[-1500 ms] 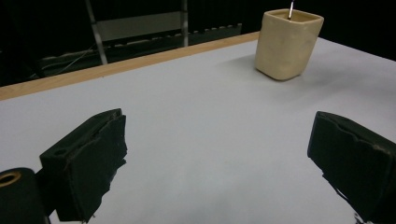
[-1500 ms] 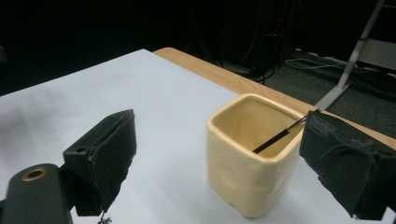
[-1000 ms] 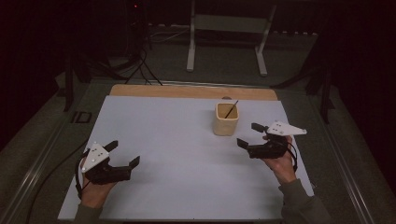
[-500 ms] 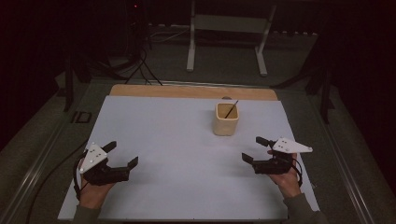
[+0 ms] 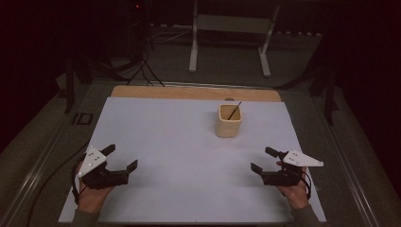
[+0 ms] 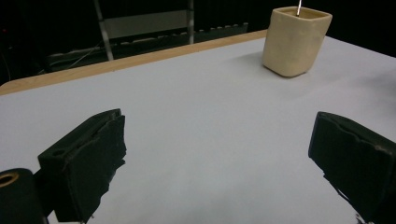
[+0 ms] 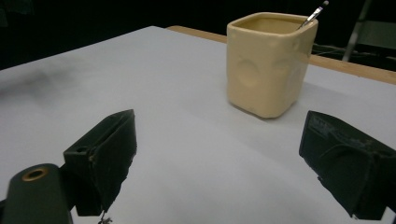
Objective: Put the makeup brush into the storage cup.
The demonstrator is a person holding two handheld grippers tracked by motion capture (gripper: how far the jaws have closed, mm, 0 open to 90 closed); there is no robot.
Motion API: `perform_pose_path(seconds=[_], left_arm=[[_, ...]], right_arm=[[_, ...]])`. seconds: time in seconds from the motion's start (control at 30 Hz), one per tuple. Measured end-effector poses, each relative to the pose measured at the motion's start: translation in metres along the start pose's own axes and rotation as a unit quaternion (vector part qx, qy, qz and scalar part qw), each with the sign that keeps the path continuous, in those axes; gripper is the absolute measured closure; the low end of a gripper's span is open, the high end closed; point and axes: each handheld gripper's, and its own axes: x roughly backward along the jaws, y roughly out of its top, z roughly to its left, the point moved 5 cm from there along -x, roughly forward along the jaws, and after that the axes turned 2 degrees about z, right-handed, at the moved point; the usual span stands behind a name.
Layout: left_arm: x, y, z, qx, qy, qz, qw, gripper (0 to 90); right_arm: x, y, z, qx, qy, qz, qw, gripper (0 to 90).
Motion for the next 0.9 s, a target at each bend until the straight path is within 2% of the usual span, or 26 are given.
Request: perform_pose_path(seconds=[0.33,0.53,0.9], left_arm=[[0.005,-0.007,0.003,0.0,0.001,-0.001,1.0,4.8],[0.007,-0.009,0.007,0.008,0.006,-0.006,0.9999,4.8],[0.003,-0.011,0.003,0.002,-0.003,-0.007,1.0,4.8]], right_arm=[[0.012,-0.012,0.002,0.001,-0.008,0.001,1.0,11.0],[0.016,-0.013,0.004,0.004,-0.008,-0.006,0.9999,11.0],[0.018,-0.013,0.004,0.011,-0.006,-0.013,0.9998,11.0]])
